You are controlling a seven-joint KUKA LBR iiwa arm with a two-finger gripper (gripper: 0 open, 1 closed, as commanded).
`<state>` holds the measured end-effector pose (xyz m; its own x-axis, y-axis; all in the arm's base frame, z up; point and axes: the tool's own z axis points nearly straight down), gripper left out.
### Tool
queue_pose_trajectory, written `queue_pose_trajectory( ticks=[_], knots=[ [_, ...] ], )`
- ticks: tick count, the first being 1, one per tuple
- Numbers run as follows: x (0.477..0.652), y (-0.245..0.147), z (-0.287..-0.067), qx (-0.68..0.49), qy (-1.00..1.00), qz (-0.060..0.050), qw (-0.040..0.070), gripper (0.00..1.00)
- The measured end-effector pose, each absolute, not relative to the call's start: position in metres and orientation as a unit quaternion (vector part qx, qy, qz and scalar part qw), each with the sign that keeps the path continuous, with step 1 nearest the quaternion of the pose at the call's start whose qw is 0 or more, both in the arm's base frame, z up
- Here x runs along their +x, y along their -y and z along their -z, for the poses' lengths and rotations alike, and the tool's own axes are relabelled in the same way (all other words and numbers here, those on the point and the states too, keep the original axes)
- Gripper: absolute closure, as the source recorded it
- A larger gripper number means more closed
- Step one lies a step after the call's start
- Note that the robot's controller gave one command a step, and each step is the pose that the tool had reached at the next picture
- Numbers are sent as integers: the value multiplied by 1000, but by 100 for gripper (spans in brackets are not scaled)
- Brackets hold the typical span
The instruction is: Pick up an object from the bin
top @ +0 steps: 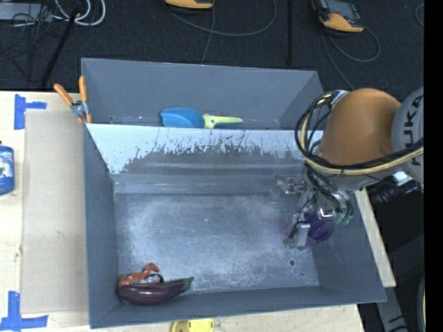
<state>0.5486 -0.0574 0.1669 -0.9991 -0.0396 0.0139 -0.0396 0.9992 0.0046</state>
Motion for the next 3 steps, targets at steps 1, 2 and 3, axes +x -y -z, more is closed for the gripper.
queue_pose_trajectory(
  ticks=[1,2,3],
  knots=[
    [564,98,-183,63,998,-2,-8,0],
    [562,111,-159,79,997,1,3,0],
    [571,113,-163,65,998,0,0,0]
  ],
)
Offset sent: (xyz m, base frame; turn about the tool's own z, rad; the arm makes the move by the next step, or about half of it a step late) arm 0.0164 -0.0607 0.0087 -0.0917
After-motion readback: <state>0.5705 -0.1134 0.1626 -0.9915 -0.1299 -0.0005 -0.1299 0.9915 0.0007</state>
